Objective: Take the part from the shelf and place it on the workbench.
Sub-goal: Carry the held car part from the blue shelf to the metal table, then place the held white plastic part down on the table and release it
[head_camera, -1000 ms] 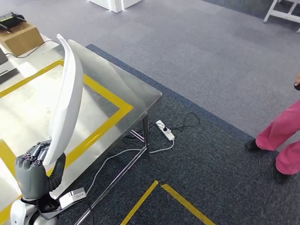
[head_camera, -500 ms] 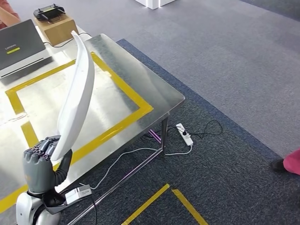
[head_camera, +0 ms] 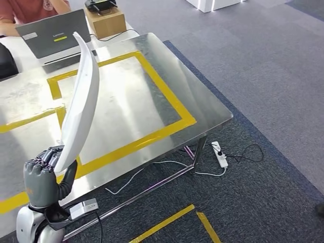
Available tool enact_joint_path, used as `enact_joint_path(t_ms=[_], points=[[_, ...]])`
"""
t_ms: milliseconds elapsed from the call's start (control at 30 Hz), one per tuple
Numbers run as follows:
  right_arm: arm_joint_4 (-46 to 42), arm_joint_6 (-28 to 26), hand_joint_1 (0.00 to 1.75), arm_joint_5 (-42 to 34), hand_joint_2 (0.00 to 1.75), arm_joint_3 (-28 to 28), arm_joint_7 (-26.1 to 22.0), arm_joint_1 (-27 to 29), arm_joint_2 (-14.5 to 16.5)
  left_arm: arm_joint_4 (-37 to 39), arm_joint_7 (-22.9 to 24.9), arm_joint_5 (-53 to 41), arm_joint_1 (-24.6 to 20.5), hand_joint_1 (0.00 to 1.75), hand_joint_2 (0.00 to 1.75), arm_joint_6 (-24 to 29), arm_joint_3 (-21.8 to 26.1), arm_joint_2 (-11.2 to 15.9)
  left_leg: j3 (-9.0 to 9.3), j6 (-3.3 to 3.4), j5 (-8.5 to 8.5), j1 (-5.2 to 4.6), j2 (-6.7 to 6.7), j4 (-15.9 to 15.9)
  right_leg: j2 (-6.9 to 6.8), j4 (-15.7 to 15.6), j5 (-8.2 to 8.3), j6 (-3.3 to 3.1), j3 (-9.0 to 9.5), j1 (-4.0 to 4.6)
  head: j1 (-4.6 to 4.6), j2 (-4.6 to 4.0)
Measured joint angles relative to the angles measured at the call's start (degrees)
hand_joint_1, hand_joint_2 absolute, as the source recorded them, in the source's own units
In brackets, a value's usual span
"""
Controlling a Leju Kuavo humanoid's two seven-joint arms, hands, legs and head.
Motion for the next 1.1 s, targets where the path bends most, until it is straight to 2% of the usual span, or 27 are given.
enact_joint_path(t_ms=[67,100,133,167,200,233,267,300,333,367,400,433,467,533,567,600,633,667,700,733,767,833,867,933,967,1033,1100], points=[[0.0,0.0,0.0,0.0,0.0,0.0,0.0,0.0,0.0,0.0,0.0,0.0,-0.2,1.75,1.75,0.0,-0.1,-0.1,0.31,0.36,0.14,0.41,-1.34,-0.4,3.9,5.8,-2.94,0.44,-2.73,-0.26,0.38,0.0],[0.0,0.0,0.0,0.0,0.0,0.0,0.0,0.1,0.0,0.1,0.0,0.0,-0.3,1.75,1.75,0.0,-0.1,-0.1,0.29,0.46,0.11,0.48,-2.08,-0.4,5.17,9.8,-4.59,0.6,-4.88,-0.38,0.47,0.01],[0.0,0.0,0.0,0.0,0.0,0.0,0.0,0.1,0.0,0.2,0.0,0.0,-0.3,1.75,1.75,0.0,-0.1,-0.1,0.28,0.51,0.07,0.51,-2.84,-0.4,5.69,13.1,-5.6,0.75,-6.83,-0.45,0.58,0.01],[0.0,0.0,0.0,0.0,0.0,0.0,0.0,0.2,0.0,0.2,0.0,0.0,-0.2,1.75,1.75,0.0,-0.1,-0.1,0.31,0.51,0.06,0.51,-3.66,-0.3,5.85,14.7,-5.52,0.85,-8.03,-0.5,0.59,0.01],[0.0,0.0,0.0,0.0,0.0,0.0,0.0,0.3,0.0,0.3,0.0,0.0,-0.2,1.75,1.75,0.0,-0.1,-0.1,0.39,0.45,0.01,0.55,-4.55,-0.3,5.96,14.0,-4.15,0.92,-8.12,-0.55,0.58,0.01],[0.0,0.0,0.0,0.0,0.0,0.0,0.0,0.3,0.0,0.4,0.0,0.0,-0.2,1.75,1.75,0.0,-0.1,-0.1,0.49,0.32,-0.07,0.62,-5.41,-0.2,6.28,11.0,-1.82,0.96,-7.09,-0.64,0.59,0.01],[0.0,0.0,0.0,0.0,0.0,0.0,0.0,0.3,0.0,0.4,0.0,0.0,-0.2,1.75,1.75,0.0,-0.1,-0.1,0.57,0.08,-0.23,0.72,-6.21,0.0,7.21,7.0,0.5,1.01,-5.42,-0.8,0.58,0.01],[0.0,0.0,0.0,0.0,0.0,0.0,0.0,0.3,0.0,0.4,0.0,0.0,-0.3,1.75,1.75,0.0,-0.1,-0.1,0.51,-0.22,-0.4,0.74,-6.94,0.3,8.59,3.1,2.07,1.02,-3.78,-0.98,0.6,0.01],[0.0,0.0,0.0,0.0,0.0,0.0,0.0,0.3,0.0,0.4,0.0,0.0,-0.3,1.75,1.75,0.0,-0.1,-0.1,0.33,-0.54,-0.48,0.76,-7.58,0.5,9.75,0.5,2.84,0.9,-2.5,-1.12,0.57,0.01],[0.0,0.0,0.0,0.0,0.0,0.1,0.0,0.3,0.0,0.4,0.0,0.0,-0.3,1.75,1.75,0.0,-0.1,-0.1,0.09,-0.85,-0.49,0.79,-8.14,0.7,10.55,-0.7,2.84,0.69,-1.81,-1.18,0.55,0.01],[0.0,-0.1,0.0,0.0,0.0,0.1,0.0,0.3,0.0,0.4,0.0,0.0,-0.3,1.75,1.75,0.0,-0.2,-0.1,-0.13,-1.13,-0.39,0.83,-8.74,0.8,10.57,-0.9,2.64,0.4,-1.54,-1.11,0.54,0.01],[0.0,-0.1,0.0,0.0,0.0,0.1,0.0,0.2,0.0,0.4,0.1,0.0,-0.3,1.75,1.75,0.0,-0.2,-0.1,-0.28,-1.37,-0.28,0.91,-9.34,0.8,9.95,-1.0,2.7,0.03,-1.35,-1.12,0.51,0.01],[0.0,-0.2,0.0,0.0,0.0,0.1,0.1,0.2,0.0,0.4,0.1,0.0,-0.2,1.75,1.75,0.0,-0.2,0.0,-0.39,-1.63,-0.38,0.88,-9.08,0.9,9.27,-1.1,2.73,-0.31,-1.2,-1.16,0.49,0.01],[0.0,-0.3,0.0,0.0,0.0,0.1,0.1,0.3,0.1,0.4,0.1,0.1,-0.4,1.75,1.75,0.0,-0.2,0.0,-1.64,-2.21,-1.92,0.7,-6.32,3.5,7.74,-1.3,2.66,-1.04,-0.81,-1.33,0.03,0.01],[0.0,-0.4,0.0,0.0,0.0,0.1,0.0,0.3,0.1,0.4,0.1,0.2,-0.5,1.75,1.75,0.0,-0.3,0.0,-3.11,-2.51,-3.46,0.68,-4.34,6.6,6.92,-1.3,2.52,-1.34,-0.65,-1.28,-0.19,0.0],[0.0,-0.4,0.0,0.0,0.0,0.1,0.0,0.4,0.1,0.5,0.1,0.3,-0.5,1.75,1.75,0.0,-0.3,0.0,-5.09,-2.75,-5.2,0.78,-3.02,10.6,6.08,-1.3,2.34,-1.57,-0.53,-1.22,-0.4,0.01],[0.0,-0.4,0.0,0.1,0.0,0.1,0.0,0.4,0.1,0.5,0.2,0.4,-0.5,1.75,1.75,0.0,-0.4,0.0,-7.02,-2.92,-6.53,0.93,-2.44,14.3,5.2,-1.3,2.18,-1.68,-0.42,-1.16,-0.4,0.01],[0.0,-0.5,0.0,0.1,0.0,0.1,0.0,0.4,0.1,0.6,0.2,0.5,-0.5,1.75,1.75,0.0,-0.5,0.0,-8.35,-3.01,-6.97,1.05,-2.19,16.8,4.33,-1.3,2.01,-1.72,-0.28,-1.12,-0.41,0.01],[0.0,-0.5,0.0,0.1,0.0,0.1,0.0,0.5,0.1,0.7,0.2,0.5,-0.5,1.75,1.75,0.0,-0.5,0.1,-8.58,-3.02,-6.23,1.13,-2.07,17.0,3.54,-1.3,1.82,-1.7,-0.09,-1.11,-0.42,0.01],[0.0,-0.6,0.0,0.1,0.0,0.1,0.0,0.4,0.1,0.8,0.3,0.6,-0.5,1.75,1.75,0.0,-0.6,0.1,-7.6,-2.93,-4.46,1.16,-1.94,14.8,2.93,-1.3,1.61,-1.6,0.19,-1.09,-0.41,0.01],[0.0,-0.6,0.0,0.1,0.0,0.1,-0.1,0.4,0.1,0.9,0.4,0.6,-0.5,1.75,1.75,0.0,-0.6,0.1,-5.7,-2.71,-2.17,1.13,-1.72,11.0,2.46,-1.3,1.36,-1.43,0.53,-1.07,-0.42,0.01],[0.0,-0.8,0.0,0.0,0.0,0.1,-0.3,0.2,0.1,1.0,0.4,0.7,-0.6,1.75,1.75,0.0,-0.6,0.1,-1.99,-2.09,0.25,0.81,-0.96,3.8,1.83,-1.4,0.89,-0.9,0.74,-1.0,-0.39,0.01],[0.0,-0.9,0.0,-0.1,0.0,0.1,-0.3,0.1,0.1,1.0,0.5,0.7,-0.6,1.75,1.75,0.0,-0.7,0.1,-1.06,-1.84,0.43,0.59,-0.68,1.9,1.57,-1.4,0.77,-0.58,0.78,-0.95,-0.36,0.01],[0.0,-1.0,0.0,-0.1,0.0,0.1,-0.3,-0.1,0.1,1.0,0.6,0.7,-0.6,1.75,1.75,0.0,-0.7,0.2,-0.86,-1.47,-0.04,0.26,-0.64,0.9,1.14,-1.7,0.75,0.05,1.04,-0.88,-0.38,0.01],[0.0,-1.1,0.0,-0.1,0.0,0.1,-0.3,-0.1,0.1,1.1,0.7,0.7,-0.6,1.75,1.75,0.0,-0.7,0.2,-0.69,-1.26,0.05,0.4,-0.78,0.6,1.14,-1.8,0.66,0.36,1.12,-0.92,-0.34,0.01],[0.0,-1.1,0.0,0.0,0.0,0.1,-0.3,-0.1,0.1,1.1,0.9,0.8,-0.8,1.75,1.75,0.0,-0.8,0.2,-0.04,-0.74,0.23,0.8,-1.09,-0.2,2.77,0.1,-0.7,0.84,0.29,-0.93,-0.2,0.0],[0.0,-1.1,0.0,0.0,0.0,0.1,-0.3,0.0,0.1,1.3,1.1,0.9,-1.2,1.75,1.75,0.0,-1.0,0.2,0.35,-0.33,0.2,0.97,-1.36,-0.6,5.04,6.9,-3.71,1.12,-3.28,-0.94,0.11,0.0]])
